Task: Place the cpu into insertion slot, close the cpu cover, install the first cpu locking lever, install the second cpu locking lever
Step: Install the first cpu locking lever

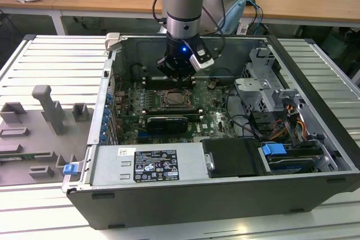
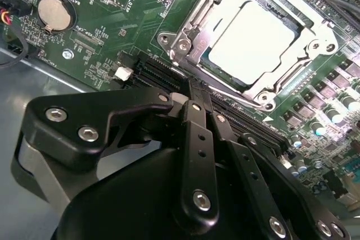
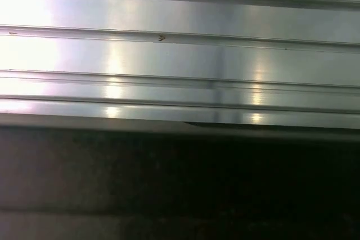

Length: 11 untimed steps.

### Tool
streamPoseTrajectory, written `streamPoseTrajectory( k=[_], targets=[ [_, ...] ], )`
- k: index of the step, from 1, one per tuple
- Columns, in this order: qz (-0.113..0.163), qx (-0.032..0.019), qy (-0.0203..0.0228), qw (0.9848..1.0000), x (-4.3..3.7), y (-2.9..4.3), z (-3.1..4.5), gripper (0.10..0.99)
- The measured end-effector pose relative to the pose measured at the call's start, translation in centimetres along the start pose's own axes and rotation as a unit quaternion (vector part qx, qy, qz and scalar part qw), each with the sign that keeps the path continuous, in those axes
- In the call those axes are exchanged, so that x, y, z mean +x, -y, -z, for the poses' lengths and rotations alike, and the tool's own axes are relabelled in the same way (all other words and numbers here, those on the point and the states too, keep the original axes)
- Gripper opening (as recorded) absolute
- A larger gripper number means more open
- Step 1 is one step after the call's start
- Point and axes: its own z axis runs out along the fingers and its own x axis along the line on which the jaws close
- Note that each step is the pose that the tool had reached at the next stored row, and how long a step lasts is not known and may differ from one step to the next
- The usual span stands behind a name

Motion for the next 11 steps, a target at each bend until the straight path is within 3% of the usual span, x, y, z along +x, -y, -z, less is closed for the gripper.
streamPoseTrajectory(
  k=[11],
  targets=[
    [0.0,0.0015,0.0,1.0,-0.06,0.01,-0.18,0.106]
  ],
)
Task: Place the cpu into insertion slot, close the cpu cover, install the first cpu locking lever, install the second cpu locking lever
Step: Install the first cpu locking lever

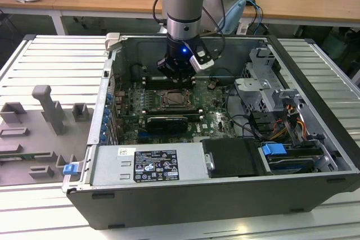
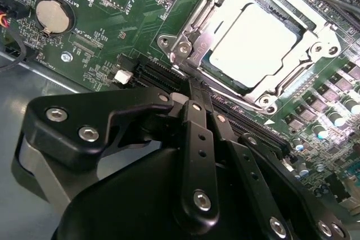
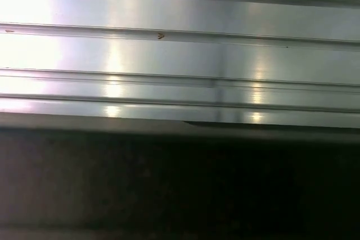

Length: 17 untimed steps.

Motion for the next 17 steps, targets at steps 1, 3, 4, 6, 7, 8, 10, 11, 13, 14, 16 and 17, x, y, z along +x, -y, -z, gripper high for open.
streamPoseTrajectory(
  k=[1,3,4,6,7,8,10,11,13,14,16,17],
  targets=[
    [0.0,0.0016,-0.0001,1.0,-0.01,0.0,-0.01,0.106],
    [0.0,0.0042,-0.0003,1.0,0.0,0.01,-0.07,0.106],
    [0.0,0.0053,-0.0003,1.0,0.0,0.01,-0.11,0.106],
    [0.0,0.0067,-0.0004,1.0,0.0,0.01,-0.19,0.106],
    [0.0,0.0066,-0.0002,1.0,-0.01,0.0,-0.24,0.106],
    [0.0,0.0071,-0.0003,1.0,0.0,0.01,-0.27,0.106],
    [0.0,0.0074,-0.0004,1.0,0.0,0.02,-0.29,0.106],
    [0.0,0.0074,-0.0005,1.0,-0.01,0.02,-0.29,0.106],
    [0.0,0.0059,-0.0004,1.0,-0.07,0.02,-0.3,0.106],
    [0.0,0.0048,-0.0004,1.0,-0.09,0.02,-0.3,0.106],
    [0.001,0.0023,-0.0003,1.0,-0.15,0.01,-0.31,0.106],
    [0.001,0.0015,-0.0002,1.0,-0.16,0.01,-0.31,0.106]
  ],
)
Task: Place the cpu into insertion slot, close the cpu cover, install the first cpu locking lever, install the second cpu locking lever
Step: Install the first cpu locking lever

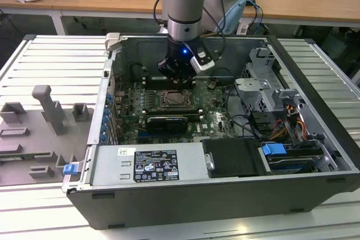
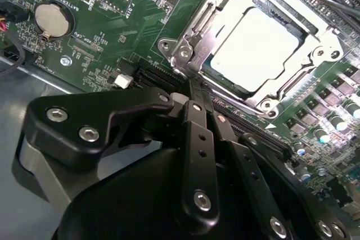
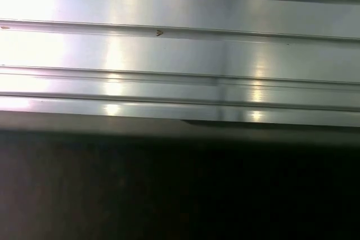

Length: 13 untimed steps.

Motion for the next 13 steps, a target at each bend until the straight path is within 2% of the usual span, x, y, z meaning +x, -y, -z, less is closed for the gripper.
streamPoseTrajectory(
  k=[2,6,13],
  targets=[
    [0.0,-0.0009,0.0002,1.0,-0.02,-0.02,0.17,0.106],
    [0.0,-0.0006,0.0,1.0,-0.05,-0.07,1.35,0.106],
    [0.0,-0.0006,0.0,1.0,-0.03,0.47,1.39,0.106]
  ],
)
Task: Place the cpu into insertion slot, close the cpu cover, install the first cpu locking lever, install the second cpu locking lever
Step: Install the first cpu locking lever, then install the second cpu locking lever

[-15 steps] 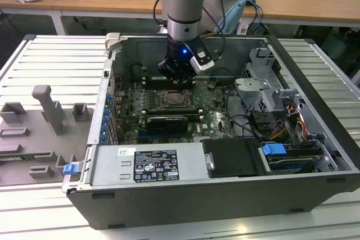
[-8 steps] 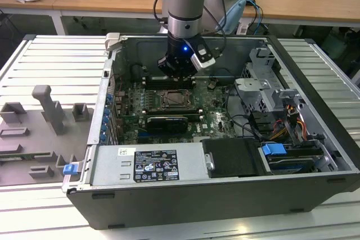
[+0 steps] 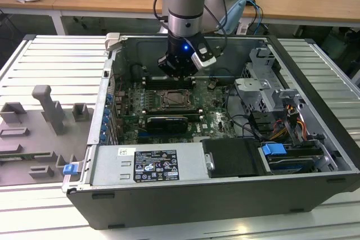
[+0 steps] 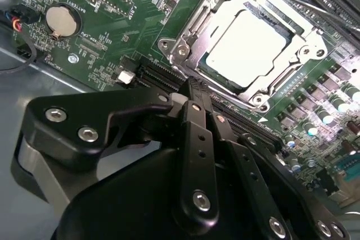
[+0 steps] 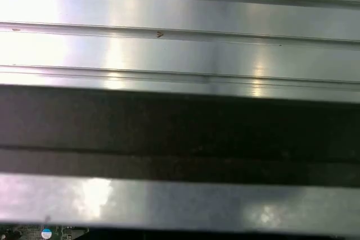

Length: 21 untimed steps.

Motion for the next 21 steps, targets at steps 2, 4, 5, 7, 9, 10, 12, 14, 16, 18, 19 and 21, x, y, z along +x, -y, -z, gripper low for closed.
streamPoseTrajectory(
  k=[2,4,5,7,9,10,12,14,16,18,19,21],
  targets=[
    [0.0,-0.0001,0.0,1.0,0.01,0.16,0.01,0.106],
    [0.0,0.0,0.0,1.0,0.02,0.31,0.01,0.106],
    [0.0,0.0,0.0,1.0,0.01,0.36,0.02,0.106],
    [0.0,0.0,0.0,1.0,0.02,0.51,0.03,0.106],
    [0.0,0.0,0.0,1.0,0.03,0.69,0.04,0.106],
    [0.0,0.0,0.0,1.0,0.03,0.75,0.04,0.106],
    [0.0,0.0,0.0,1.0,0.04,0.88,0.05,0.106],
    [0.0,0.0,0.0,1.0,0.04,1.05,0.05,0.106],
    [0.0,0.0,0.0,1.0,0.05,1.09,0.08,0.106],
    [0.0,0.0001,0.0,1.0,0.04,1.09,0.27,0.106],
    [0.0,0.0,0.0,1.0,0.04,1.09,0.45,0.106],
    [0.0,0.0002,0.0,1.0,0.02,1.05,1.03,0.106]
  ],
)
